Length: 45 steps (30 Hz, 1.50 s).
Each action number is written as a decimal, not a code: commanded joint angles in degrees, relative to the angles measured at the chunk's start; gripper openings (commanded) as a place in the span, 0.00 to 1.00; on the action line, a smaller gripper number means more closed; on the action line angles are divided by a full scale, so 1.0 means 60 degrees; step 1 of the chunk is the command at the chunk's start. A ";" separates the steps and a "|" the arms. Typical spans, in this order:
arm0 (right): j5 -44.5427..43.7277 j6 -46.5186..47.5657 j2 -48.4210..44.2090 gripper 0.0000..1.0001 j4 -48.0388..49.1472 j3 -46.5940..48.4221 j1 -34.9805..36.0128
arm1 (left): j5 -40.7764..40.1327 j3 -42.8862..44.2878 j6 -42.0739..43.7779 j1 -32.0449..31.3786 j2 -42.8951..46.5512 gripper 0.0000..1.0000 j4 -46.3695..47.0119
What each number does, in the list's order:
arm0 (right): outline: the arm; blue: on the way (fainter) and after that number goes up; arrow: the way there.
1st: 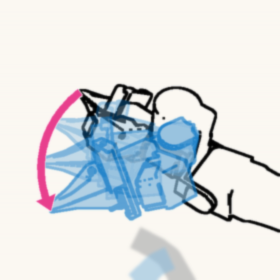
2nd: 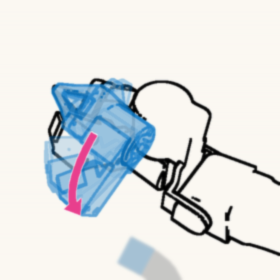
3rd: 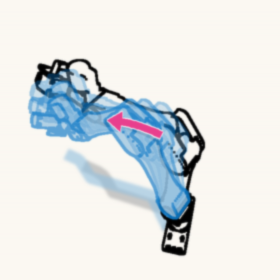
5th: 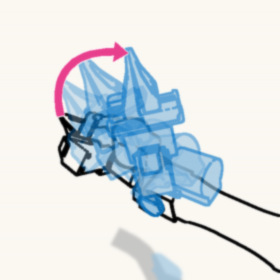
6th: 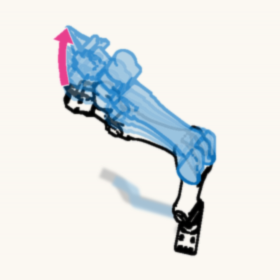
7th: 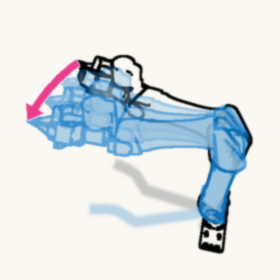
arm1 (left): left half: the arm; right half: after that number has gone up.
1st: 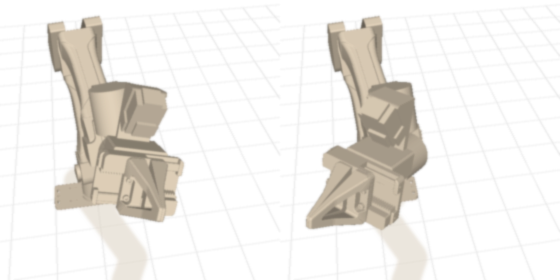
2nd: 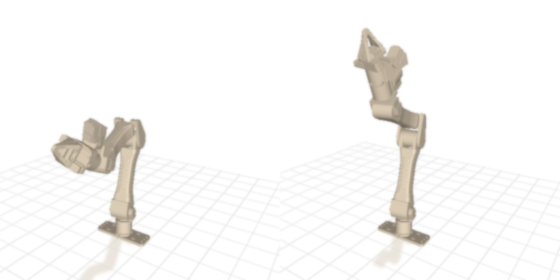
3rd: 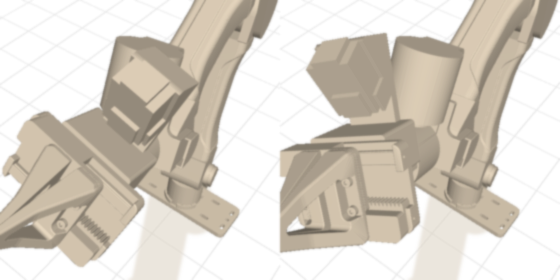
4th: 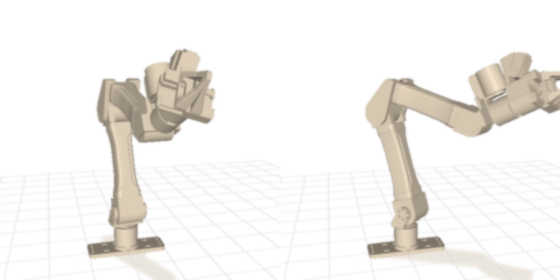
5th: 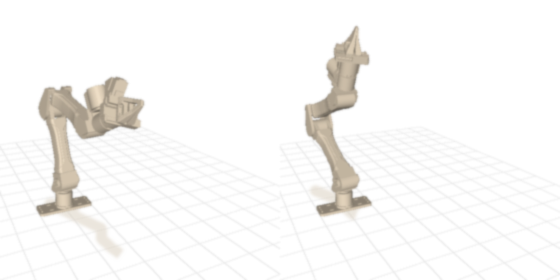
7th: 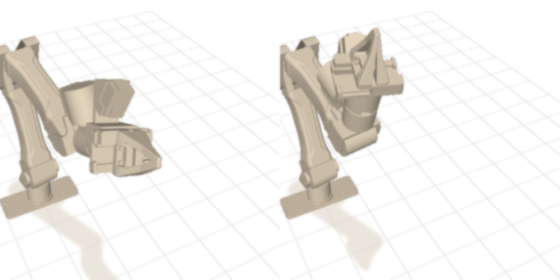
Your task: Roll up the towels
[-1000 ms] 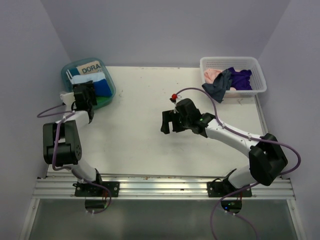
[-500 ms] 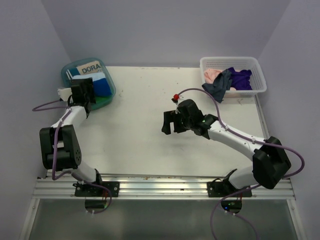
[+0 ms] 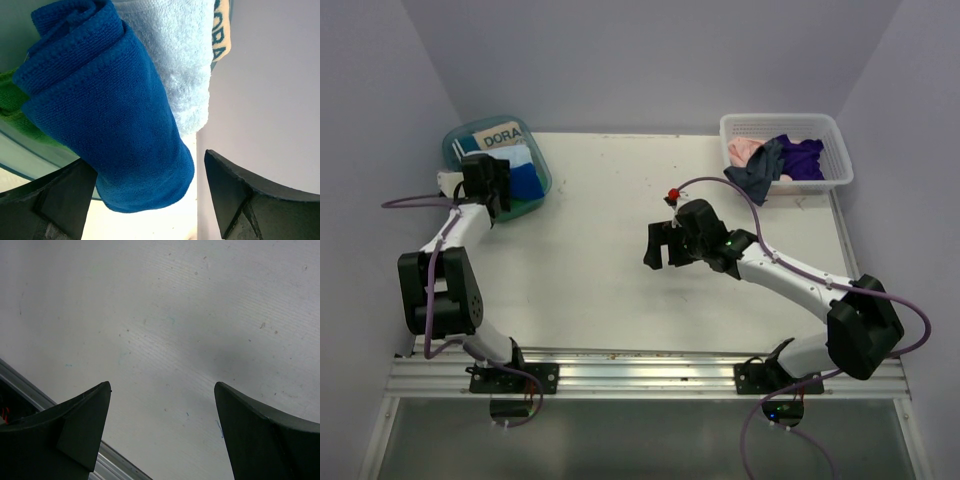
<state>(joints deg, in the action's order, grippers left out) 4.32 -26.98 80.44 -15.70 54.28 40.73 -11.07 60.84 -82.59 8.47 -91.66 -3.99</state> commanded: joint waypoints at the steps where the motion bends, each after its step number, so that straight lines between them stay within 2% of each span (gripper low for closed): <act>1: 0.0247 -0.0103 -0.0297 0.88 0.0230 0.0035 -0.0065 | 0.0175 0.0436 0.0697 -0.0035 -0.0119 0.89 -0.0331; 17: 0.0335 -0.0161 -0.0180 0.88 0.0347 0.0020 -0.0050 | 0.0526 0.2003 0.2294 -0.0035 -0.0398 0.89 -0.2103; 40: 0.0306 -0.0220 -0.0151 0.88 0.0464 -0.0097 -0.0050 | 0.1376 0.1828 0.3451 -0.0049 0.0408 0.88 -0.2851; 45: 0.0335 -0.0264 -0.0077 0.88 0.0552 -0.0111 -0.0050 | 0.2033 0.1769 0.3540 -0.0166 0.0365 0.88 -0.2646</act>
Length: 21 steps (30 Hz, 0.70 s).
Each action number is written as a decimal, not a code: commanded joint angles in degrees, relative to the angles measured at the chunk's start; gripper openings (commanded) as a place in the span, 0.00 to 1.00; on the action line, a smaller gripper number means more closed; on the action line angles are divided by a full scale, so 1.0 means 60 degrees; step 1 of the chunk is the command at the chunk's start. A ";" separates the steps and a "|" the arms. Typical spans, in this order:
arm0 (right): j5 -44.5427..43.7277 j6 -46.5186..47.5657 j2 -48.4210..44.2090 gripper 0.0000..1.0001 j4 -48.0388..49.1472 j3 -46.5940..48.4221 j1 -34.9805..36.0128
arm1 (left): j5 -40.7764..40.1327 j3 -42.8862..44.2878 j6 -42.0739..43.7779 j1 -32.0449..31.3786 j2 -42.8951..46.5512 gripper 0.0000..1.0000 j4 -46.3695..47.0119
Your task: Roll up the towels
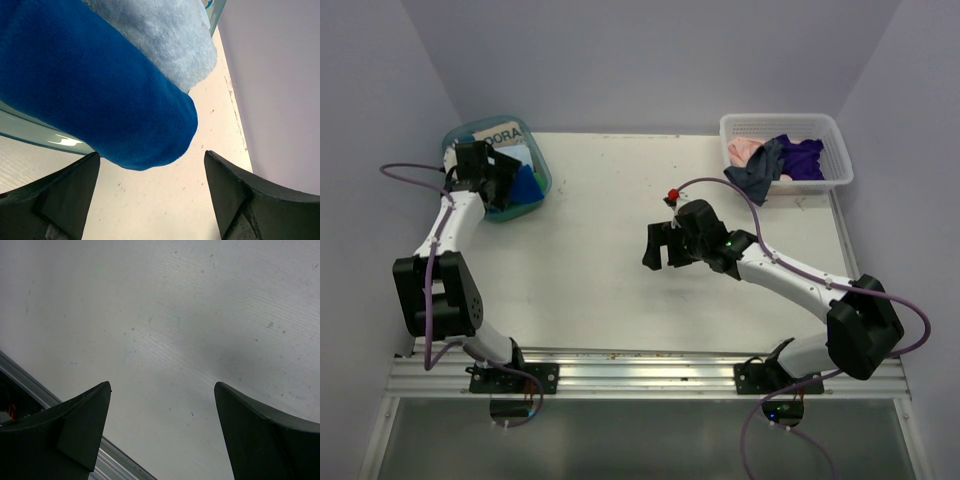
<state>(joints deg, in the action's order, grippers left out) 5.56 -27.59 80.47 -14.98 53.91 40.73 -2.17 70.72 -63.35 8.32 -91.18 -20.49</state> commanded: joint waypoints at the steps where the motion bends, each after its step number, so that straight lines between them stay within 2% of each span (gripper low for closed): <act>1: 0.0157 -0.0162 -0.0081 0.88 0.0432 -0.0064 -0.0050 | 0.0727 0.0137 0.0320 -0.0228 0.0226 0.88 0.0221; 6: 0.0172 -0.0235 -0.0066 0.88 0.0476 -0.0064 -0.0065 | 0.1255 0.0181 0.0085 -0.0653 -0.0272 0.87 0.0748; 21: 0.0084 -0.0132 0.0036 0.88 0.0315 0.0038 -0.0050 | 0.1095 0.0503 -0.0047 -0.0844 -0.1839 0.86 0.2111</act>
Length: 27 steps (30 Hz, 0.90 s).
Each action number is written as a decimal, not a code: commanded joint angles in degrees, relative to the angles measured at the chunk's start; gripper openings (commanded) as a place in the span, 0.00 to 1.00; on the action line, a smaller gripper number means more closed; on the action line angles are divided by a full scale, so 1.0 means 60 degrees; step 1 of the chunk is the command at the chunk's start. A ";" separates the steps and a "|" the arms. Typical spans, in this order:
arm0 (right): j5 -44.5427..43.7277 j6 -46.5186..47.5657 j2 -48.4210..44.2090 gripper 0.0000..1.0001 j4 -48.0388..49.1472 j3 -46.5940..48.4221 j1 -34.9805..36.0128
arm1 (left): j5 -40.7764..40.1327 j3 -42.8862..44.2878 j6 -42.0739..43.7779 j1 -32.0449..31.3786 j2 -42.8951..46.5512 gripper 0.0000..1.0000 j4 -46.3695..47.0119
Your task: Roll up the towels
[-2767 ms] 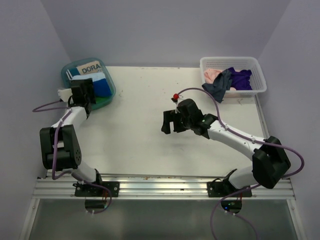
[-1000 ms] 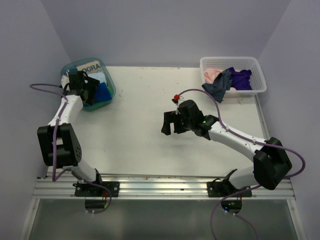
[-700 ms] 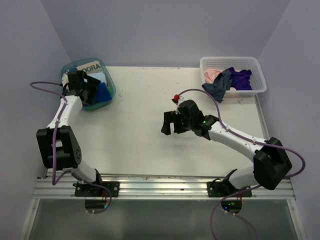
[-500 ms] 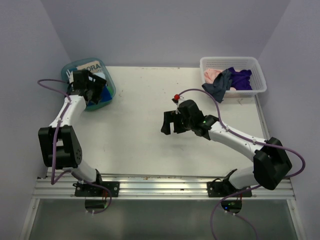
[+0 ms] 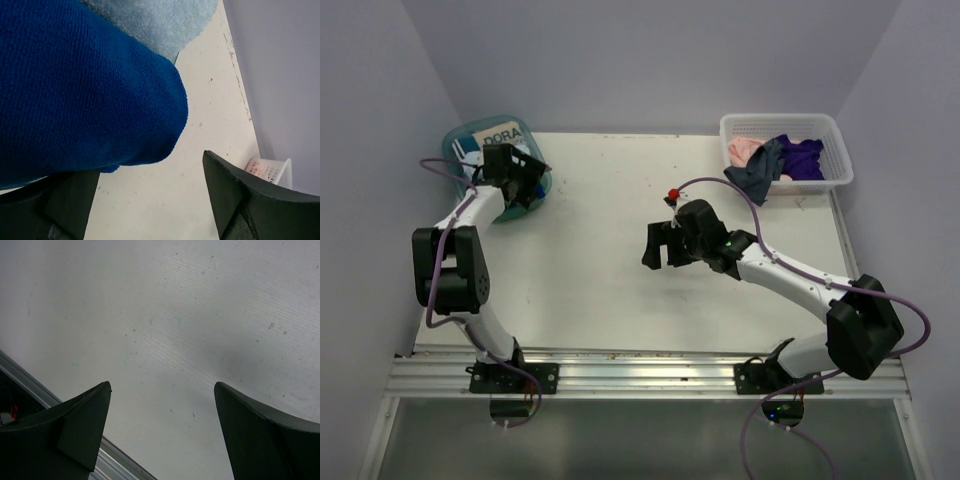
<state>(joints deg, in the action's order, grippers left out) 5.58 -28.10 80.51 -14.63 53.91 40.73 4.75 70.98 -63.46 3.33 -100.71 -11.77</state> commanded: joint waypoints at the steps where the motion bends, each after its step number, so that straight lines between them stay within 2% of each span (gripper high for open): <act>1: 0.0095 -0.0034 0.0043 0.88 0.0256 0.0038 -0.0050 | -0.0118 0.0561 0.0000 -0.0014 -0.0324 0.85 0.0629; 10: 0.0153 -0.0019 0.0175 0.88 0.0242 0.0126 -0.0050 | -0.0733 0.0986 0.0395 -0.0028 -0.0807 0.85 0.0236; 15: 0.0168 -0.0005 0.0161 0.88 0.0227 0.0185 -0.0050 | -0.0544 0.1513 0.0791 -0.0028 -0.1189 0.84 -0.0337; 19: 0.0080 -0.0034 0.0015 0.88 0.0212 0.0127 -0.0050 | -0.0076 0.1763 0.1332 -0.0028 -0.0811 0.85 -0.0718; 22: 0.0051 -0.0034 -0.0059 0.88 0.0212 0.0112 -0.0065 | 0.0246 0.1924 0.1742 -0.0028 -0.0444 0.90 -0.1069; 24: 0.0051 -0.0049 -0.0059 0.88 0.0227 0.0155 -0.0050 | 0.0379 0.1925 0.1875 -0.0043 -0.0180 0.99 -0.1230; 27: 0.0051 -0.0063 -0.0088 0.89 0.0198 0.0229 -0.0050 | 0.0409 0.1925 0.2124 -0.0028 0.0113 0.99 -0.1479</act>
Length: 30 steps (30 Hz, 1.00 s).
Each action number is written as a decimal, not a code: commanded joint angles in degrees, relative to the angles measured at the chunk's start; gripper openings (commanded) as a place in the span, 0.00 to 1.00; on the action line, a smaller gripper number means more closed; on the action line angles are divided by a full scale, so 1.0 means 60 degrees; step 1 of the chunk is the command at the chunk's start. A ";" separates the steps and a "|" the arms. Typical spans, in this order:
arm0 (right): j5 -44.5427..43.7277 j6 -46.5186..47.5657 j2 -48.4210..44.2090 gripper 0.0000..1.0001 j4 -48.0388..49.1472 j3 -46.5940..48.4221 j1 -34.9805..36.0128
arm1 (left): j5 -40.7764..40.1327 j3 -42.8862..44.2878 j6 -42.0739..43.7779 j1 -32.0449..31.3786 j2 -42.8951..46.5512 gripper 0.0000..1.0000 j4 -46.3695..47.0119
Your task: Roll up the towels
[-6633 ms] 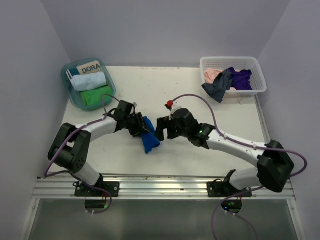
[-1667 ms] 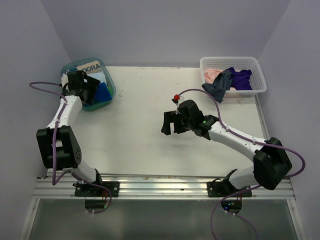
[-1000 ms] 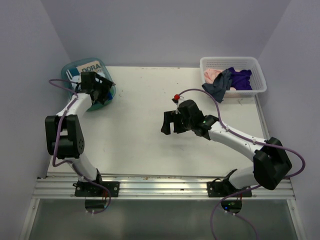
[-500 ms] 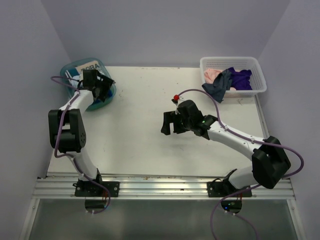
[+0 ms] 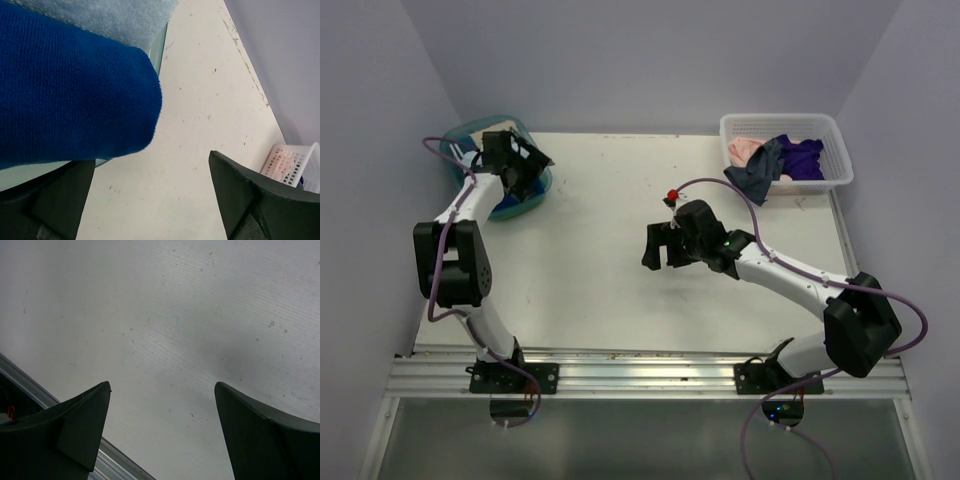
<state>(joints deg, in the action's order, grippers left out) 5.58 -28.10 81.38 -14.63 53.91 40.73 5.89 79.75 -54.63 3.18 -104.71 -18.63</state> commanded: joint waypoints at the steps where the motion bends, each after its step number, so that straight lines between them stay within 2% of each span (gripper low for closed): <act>1: 0.0022 -0.0049 -0.0277 0.89 0.0169 0.0243 -0.0050 | 0.0219 0.0464 0.0726 -0.0003 0.0854 1.00 -0.0409; 10: -0.0870 0.0069 -0.0819 0.91 -0.0329 0.0301 -0.0050 | 0.0848 -0.0063 0.1237 -0.0017 0.2156 1.00 -0.0747; 15: -0.2641 0.0376 -0.1098 0.93 -0.1427 0.0755 -0.0065 | 0.0644 -0.0355 0.2379 -0.0529 0.3341 1.00 -0.1376; 19: -0.4674 0.0551 -0.1508 0.96 -0.2130 0.1092 -0.0050 | 0.0002 -0.1014 0.3463 -0.1802 0.4120 1.00 -0.1611; 22: -0.5469 0.0771 -0.1888 0.97 -0.2512 0.1181 -0.0065 | -0.0277 -0.1671 0.3801 -0.2769 0.4633 1.00 -0.1611; 30: -0.6496 0.0772 -0.2987 0.99 -0.2863 0.0888 -0.0050 | -0.0938 -0.2377 0.4081 -0.4615 0.4869 0.99 -0.1641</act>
<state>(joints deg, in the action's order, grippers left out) -27.73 -23.92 65.43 -29.93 58.46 40.69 3.25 65.82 -33.12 -21.37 -76.16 -28.21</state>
